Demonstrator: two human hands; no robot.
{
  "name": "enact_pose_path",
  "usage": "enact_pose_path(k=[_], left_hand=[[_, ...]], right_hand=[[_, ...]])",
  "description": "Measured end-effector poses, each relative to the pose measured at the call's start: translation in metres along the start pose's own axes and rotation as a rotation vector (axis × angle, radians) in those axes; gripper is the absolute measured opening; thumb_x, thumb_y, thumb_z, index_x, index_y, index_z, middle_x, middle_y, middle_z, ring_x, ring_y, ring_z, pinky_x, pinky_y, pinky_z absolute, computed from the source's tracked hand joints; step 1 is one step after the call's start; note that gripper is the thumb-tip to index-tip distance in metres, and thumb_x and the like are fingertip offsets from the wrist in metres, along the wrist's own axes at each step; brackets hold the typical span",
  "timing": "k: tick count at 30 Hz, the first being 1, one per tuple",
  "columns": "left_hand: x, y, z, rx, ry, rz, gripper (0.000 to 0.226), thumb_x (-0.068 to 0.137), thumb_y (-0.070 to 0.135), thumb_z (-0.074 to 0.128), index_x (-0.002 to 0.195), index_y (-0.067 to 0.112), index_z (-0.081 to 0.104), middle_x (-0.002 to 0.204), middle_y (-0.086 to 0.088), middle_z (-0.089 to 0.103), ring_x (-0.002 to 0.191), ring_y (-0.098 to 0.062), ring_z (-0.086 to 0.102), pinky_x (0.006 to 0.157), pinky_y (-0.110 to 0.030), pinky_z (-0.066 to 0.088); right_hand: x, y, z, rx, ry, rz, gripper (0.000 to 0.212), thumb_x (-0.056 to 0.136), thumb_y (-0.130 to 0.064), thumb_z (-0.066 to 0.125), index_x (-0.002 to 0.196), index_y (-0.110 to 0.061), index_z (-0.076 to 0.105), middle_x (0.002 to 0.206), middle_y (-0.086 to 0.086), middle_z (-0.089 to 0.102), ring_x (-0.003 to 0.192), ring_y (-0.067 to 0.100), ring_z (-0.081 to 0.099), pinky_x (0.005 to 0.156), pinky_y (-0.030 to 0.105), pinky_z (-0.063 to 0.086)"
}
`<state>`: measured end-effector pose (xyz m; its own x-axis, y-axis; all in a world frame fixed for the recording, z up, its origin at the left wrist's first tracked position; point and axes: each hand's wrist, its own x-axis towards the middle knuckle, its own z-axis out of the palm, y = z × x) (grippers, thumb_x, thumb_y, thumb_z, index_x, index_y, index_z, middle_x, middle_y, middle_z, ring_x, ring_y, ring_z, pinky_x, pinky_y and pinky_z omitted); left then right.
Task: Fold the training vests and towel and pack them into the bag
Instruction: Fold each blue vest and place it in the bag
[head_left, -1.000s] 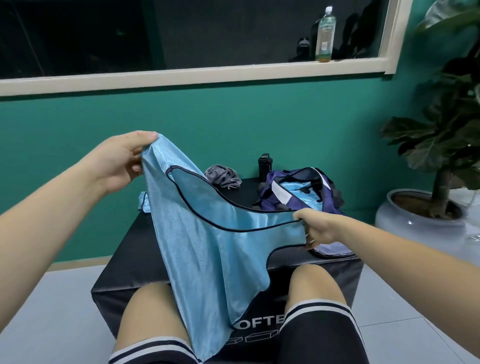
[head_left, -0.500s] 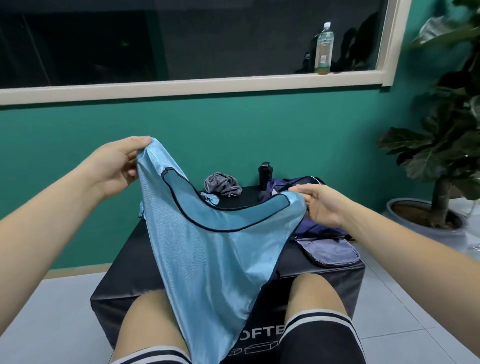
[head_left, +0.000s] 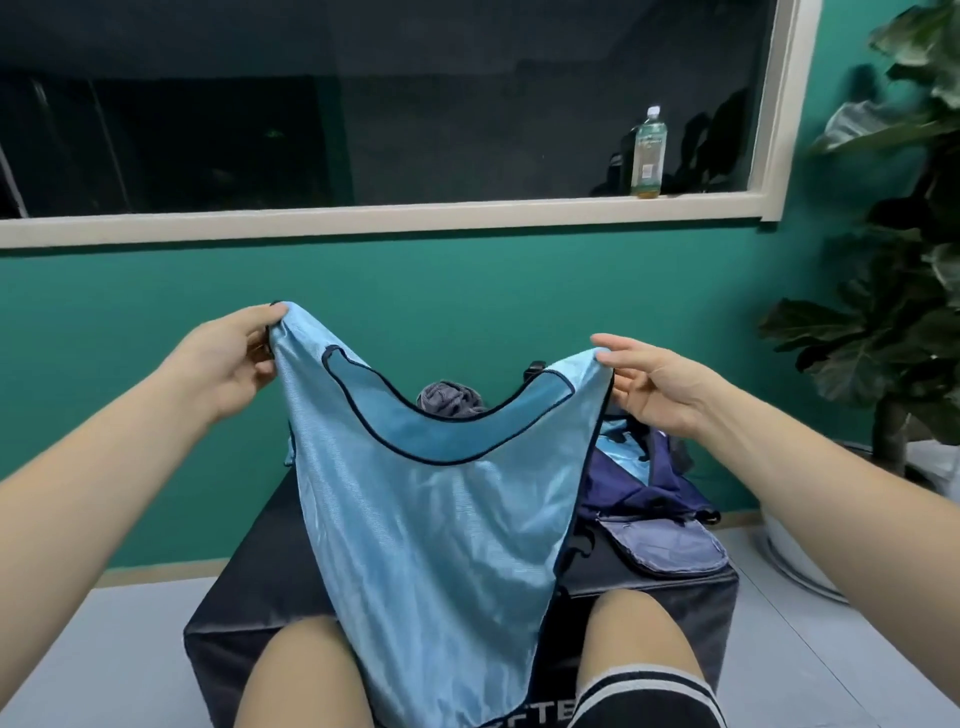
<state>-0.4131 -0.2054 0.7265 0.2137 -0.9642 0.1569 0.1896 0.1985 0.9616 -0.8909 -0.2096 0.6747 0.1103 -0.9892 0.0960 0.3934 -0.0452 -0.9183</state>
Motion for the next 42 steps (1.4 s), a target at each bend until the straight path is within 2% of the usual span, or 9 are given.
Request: enact_pose_path(k=[3, 7, 11, 15, 19, 26, 33, 37, 42], left_hand=[[0.009, 0.005, -0.003, -0.026, 0.028, 0.024, 0.007, 0.095, 0.023, 0.077, 0.097, 0.018, 0.071, 0.082, 0.004, 0.069, 0.062, -0.010, 0.051, 0.055, -0.022, 0.035], [0.016, 0.011, 0.000, -0.023, 0.017, 0.072, 0.013, 0.092, 0.029, 0.080, 0.099, 0.023, 0.071, 0.081, 0.008, 0.067, 0.057, -0.007, 0.052, 0.049, -0.019, 0.036], [0.028, 0.005, 0.003, 0.081, -0.039, 0.114, 0.018, 0.094, 0.028, 0.079, 0.111, 0.025, 0.077, 0.098, 0.011, 0.075, 0.067, -0.006, 0.057, 0.053, -0.019, 0.038], [0.051, -0.013, 0.006, 0.126, -0.001, 0.092, 0.033, 0.092, 0.022, 0.082, 0.125, 0.025, 0.076, 0.110, 0.007, 0.079, 0.079, -0.011, 0.061, 0.063, -0.024, 0.040], [0.086, -0.041, 0.005, 0.166, 0.016, 0.033, 0.036, 0.091, 0.022, 0.083, 0.126, 0.027, 0.076, 0.116, 0.004, 0.080, 0.080, -0.011, 0.064, 0.060, -0.023, 0.042], [0.156, -0.097, -0.002, 0.206, 0.032, -0.062, 0.034, 0.095, 0.019, 0.079, 0.127, 0.029, 0.074, 0.117, 0.001, 0.079, 0.080, -0.012, 0.063, 0.061, -0.024, 0.042], [0.226, -0.150, -0.009, 0.248, -0.020, -0.160, 0.039, 0.096, 0.022, 0.079, 0.132, 0.032, 0.071, 0.119, 0.003, 0.078, 0.074, -0.009, 0.063, 0.062, -0.025, 0.043], [0.261, -0.181, -0.008, 0.298, -0.055, -0.211, 0.037, 0.098, 0.023, 0.077, 0.133, 0.032, 0.070, 0.120, 0.001, 0.077, 0.077, -0.011, 0.061, 0.065, -0.025, 0.044], [0.304, -0.226, -0.018, 0.319, -0.048, -0.260, 0.038, 0.098, 0.022, 0.076, 0.134, 0.032, 0.068, 0.115, 0.002, 0.076, 0.076, -0.012, 0.061, 0.066, -0.027, 0.044]], right_hand=[[0.001, -0.024, 0.013, -0.013, 0.050, -0.146, 0.027, 0.096, 0.000, 0.069, 0.119, -0.015, 0.068, 0.096, 0.001, 0.076, 0.081, 0.013, 0.072, 0.068, 0.020, 0.057], [0.015, -0.039, 0.019, -0.047, 0.194, -0.236, 0.020, 0.097, 0.002, 0.070, 0.111, -0.012, 0.070, 0.093, 0.003, 0.074, 0.080, 0.014, 0.071, 0.067, 0.020, 0.056], [0.028, -0.053, 0.026, 0.056, 0.175, -0.257, 0.030, 0.093, 0.002, 0.074, 0.119, -0.012, 0.070, 0.098, 0.004, 0.080, 0.089, 0.014, 0.077, 0.074, 0.022, 0.059], [0.056, -0.045, 0.028, -0.027, 0.193, -0.265, 0.043, 0.085, 0.013, 0.076, 0.123, -0.008, 0.072, 0.114, 0.014, 0.077, 0.100, 0.024, 0.077, 0.084, 0.026, 0.061], [0.099, -0.020, 0.024, -0.130, 0.301, -0.234, 0.040, 0.083, 0.014, 0.077, 0.115, -0.008, 0.076, 0.115, 0.018, 0.076, 0.104, 0.028, 0.077, 0.096, 0.034, 0.062], [0.185, 0.036, 0.005, -0.208, 0.357, -0.131, 0.038, 0.086, 0.014, 0.074, 0.115, -0.011, 0.074, 0.118, 0.020, 0.074, 0.100, 0.024, 0.077, 0.080, 0.026, 0.061], [0.258, 0.078, -0.008, -0.259, 0.357, -0.034, 0.057, 0.086, 0.015, 0.071, 0.128, -0.024, 0.069, 0.124, 0.009, 0.072, 0.111, 0.027, 0.074, 0.098, 0.037, 0.059], [0.292, 0.099, -0.019, -0.305, 0.385, 0.007, 0.065, 0.084, 0.014, 0.073, 0.136, -0.025, 0.066, 0.124, 0.008, 0.071, 0.108, 0.023, 0.073, 0.075, 0.026, 0.054], [0.338, 0.133, -0.037, -0.375, 0.403, 0.066, 0.059, 0.084, 0.015, 0.074, 0.130, -0.023, 0.068, 0.121, 0.013, 0.071, 0.091, 0.020, 0.070, 0.066, 0.024, 0.055]])
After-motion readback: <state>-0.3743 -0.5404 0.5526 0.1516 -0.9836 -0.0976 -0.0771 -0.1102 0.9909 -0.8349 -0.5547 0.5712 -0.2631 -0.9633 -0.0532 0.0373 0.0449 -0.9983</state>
